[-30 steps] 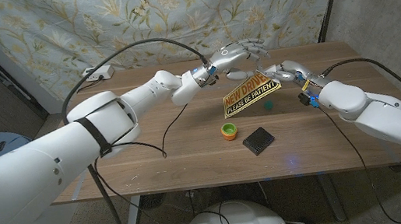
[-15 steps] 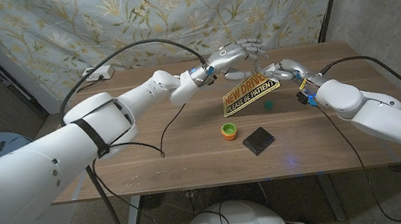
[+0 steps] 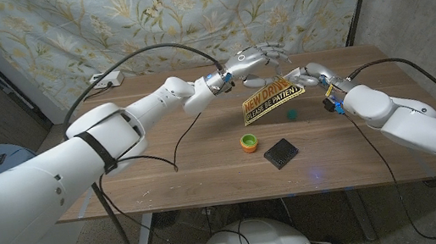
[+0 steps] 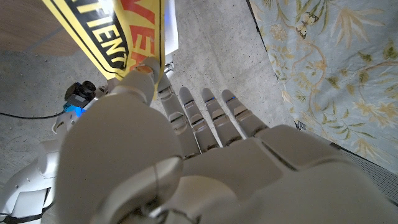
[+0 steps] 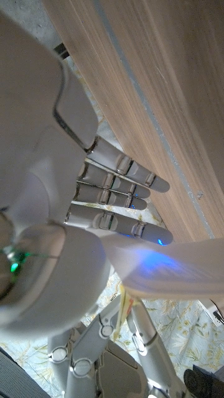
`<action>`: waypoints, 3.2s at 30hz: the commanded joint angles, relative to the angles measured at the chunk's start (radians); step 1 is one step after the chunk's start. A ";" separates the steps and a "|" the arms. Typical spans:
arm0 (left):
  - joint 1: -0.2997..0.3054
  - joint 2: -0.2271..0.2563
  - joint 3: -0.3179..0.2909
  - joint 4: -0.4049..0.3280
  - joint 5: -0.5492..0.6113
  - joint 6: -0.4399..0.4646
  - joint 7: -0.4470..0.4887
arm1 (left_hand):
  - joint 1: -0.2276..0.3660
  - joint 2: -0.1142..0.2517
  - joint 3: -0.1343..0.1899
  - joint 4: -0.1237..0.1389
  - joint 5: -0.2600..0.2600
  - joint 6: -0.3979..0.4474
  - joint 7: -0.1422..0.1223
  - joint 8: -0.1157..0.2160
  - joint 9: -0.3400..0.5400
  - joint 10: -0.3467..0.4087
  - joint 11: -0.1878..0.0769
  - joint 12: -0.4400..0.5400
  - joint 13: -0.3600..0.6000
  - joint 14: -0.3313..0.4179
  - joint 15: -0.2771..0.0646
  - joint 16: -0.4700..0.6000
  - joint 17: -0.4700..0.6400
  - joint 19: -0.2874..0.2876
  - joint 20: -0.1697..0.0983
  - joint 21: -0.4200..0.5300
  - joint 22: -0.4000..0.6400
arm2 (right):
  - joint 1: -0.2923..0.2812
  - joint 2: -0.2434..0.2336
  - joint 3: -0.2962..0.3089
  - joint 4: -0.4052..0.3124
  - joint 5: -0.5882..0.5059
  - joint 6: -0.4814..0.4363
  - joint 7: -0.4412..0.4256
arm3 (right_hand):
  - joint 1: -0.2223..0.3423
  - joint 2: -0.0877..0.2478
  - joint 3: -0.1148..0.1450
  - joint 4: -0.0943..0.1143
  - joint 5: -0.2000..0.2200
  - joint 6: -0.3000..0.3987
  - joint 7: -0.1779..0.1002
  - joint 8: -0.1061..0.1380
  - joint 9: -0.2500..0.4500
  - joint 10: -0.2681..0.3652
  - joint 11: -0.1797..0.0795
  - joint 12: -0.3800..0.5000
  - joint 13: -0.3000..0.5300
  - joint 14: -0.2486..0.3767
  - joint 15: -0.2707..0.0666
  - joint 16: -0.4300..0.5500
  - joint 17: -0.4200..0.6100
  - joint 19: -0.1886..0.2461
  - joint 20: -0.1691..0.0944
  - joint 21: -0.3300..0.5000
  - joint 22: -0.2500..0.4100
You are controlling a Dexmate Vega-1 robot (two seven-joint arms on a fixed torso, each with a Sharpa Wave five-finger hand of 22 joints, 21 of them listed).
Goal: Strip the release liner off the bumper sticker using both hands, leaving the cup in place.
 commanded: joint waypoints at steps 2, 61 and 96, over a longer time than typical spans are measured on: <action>0.028 0.030 -0.038 -0.059 0.022 -0.009 0.000 | 0.002 0.009 0.007 -0.001 -0.002 0.001 0.004 0.102 0.030 -0.004 0.000 -0.001 0.006 -0.010 -0.013 0.002 0.001 -0.005 -0.003 -0.004 0.003 | 0.020 0.003 -0.010 0.011 -0.019 -0.022 -0.004 | 0.010 0.001 -0.004 -0.001 0.008 0.001 0.003 0.011 0.002 0.009 0.000 -0.003 0.004 0.005 -0.010 0.004 0.004 0.009 -0.002 0.002 0.003; 0.104 0.121 -0.067 -0.223 -0.036 -0.016 0.000 | -0.004 0.008 0.014 0.000 -0.006 -0.002 -0.001 0.114 0.031 0.001 -0.001 -0.006 0.011 -0.009 -0.014 0.001 0.001 -0.009 0.000 -0.006 0.003 | 0.073 -0.003 -0.030 0.056 -0.071 -0.062 -0.006 | 0.018 0.003 -0.016 0.010 0.016 -0.011 -0.002 0.022 -0.004 0.026 -0.005 -0.025 0.006 0.021 -0.022 -0.004 0.005 0.013 -0.008 0.000 0.003; 0.126 0.187 -0.018 -0.323 -0.122 0.023 0.000 | -0.006 0.006 0.017 -0.001 -0.008 -0.004 -0.003 0.119 0.030 0.002 -0.001 -0.009 0.013 -0.010 -0.016 0.001 0.000 -0.013 0.001 -0.007 0.003 | 0.086 -0.009 -0.032 0.058 -0.094 -0.099 -0.018 | 0.023 0.004 -0.022 0.013 0.018 -0.015 -0.001 0.029 -0.010 0.031 -0.008 -0.035 0.015 0.026 -0.024 -0.010 0.007 0.015 -0.009 -0.001 0.003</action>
